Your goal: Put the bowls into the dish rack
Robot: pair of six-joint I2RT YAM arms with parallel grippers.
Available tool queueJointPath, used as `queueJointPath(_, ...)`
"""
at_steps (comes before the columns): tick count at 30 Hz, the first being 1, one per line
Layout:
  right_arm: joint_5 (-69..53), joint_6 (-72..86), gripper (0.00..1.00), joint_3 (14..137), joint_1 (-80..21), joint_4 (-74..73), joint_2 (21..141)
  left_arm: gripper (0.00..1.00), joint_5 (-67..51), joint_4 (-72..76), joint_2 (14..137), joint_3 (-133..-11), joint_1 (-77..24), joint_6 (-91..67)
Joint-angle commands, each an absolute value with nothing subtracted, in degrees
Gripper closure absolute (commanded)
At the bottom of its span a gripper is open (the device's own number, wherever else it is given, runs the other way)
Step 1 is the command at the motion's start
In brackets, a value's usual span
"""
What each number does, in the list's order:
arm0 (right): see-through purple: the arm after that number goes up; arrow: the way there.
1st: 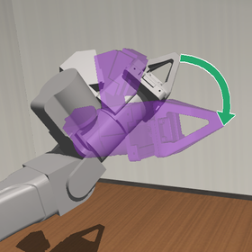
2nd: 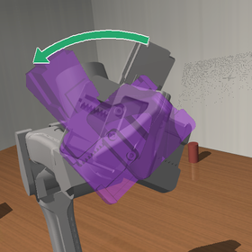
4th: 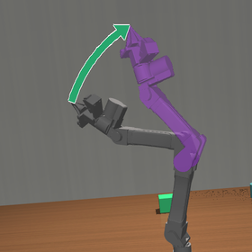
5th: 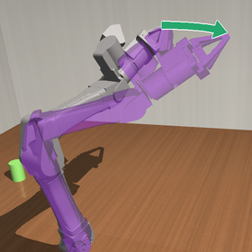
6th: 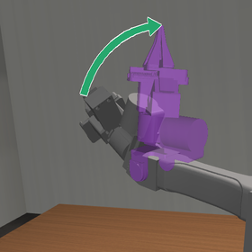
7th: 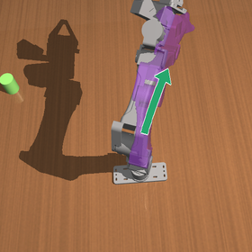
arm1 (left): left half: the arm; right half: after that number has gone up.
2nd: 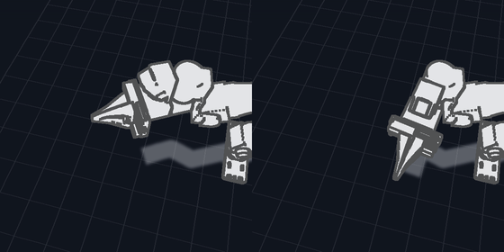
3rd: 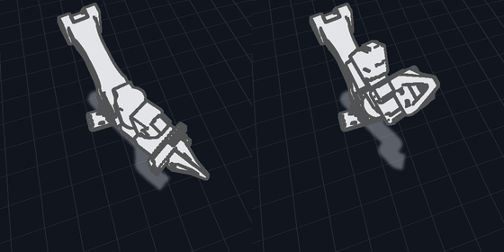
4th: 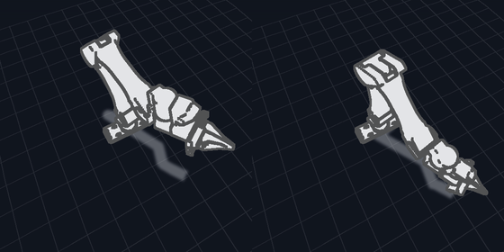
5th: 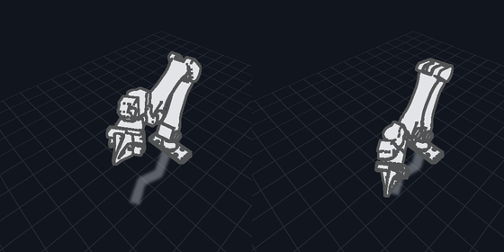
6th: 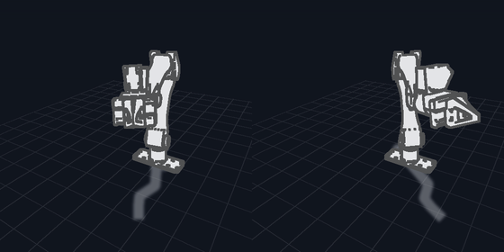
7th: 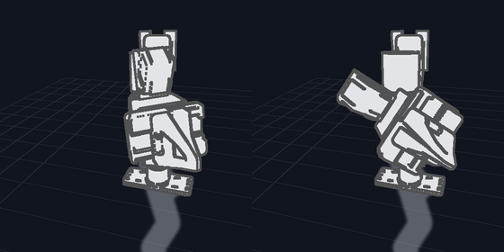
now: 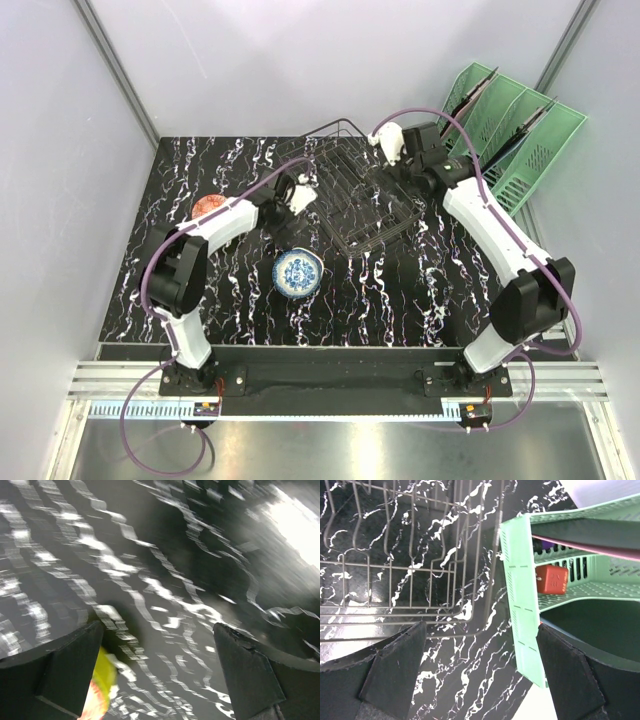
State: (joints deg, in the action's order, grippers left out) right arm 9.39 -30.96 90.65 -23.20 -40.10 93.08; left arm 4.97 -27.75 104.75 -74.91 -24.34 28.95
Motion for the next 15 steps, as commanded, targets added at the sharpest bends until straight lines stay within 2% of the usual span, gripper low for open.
queueJointPath(1, 9.14, -30.24, 0.00, 90.18, -22.50, -38.58, 89.65, 0.01, -5.53, -21.19, 98.80, -69.36, -24.35, 31.38)
queueJointPath(15, 9.05, -29.97, 0.00, 89.47, -22.24, -38.50, 89.21, 0.01, -16.34, -20.65, 97.47, -64.43, -24.87, 32.69)
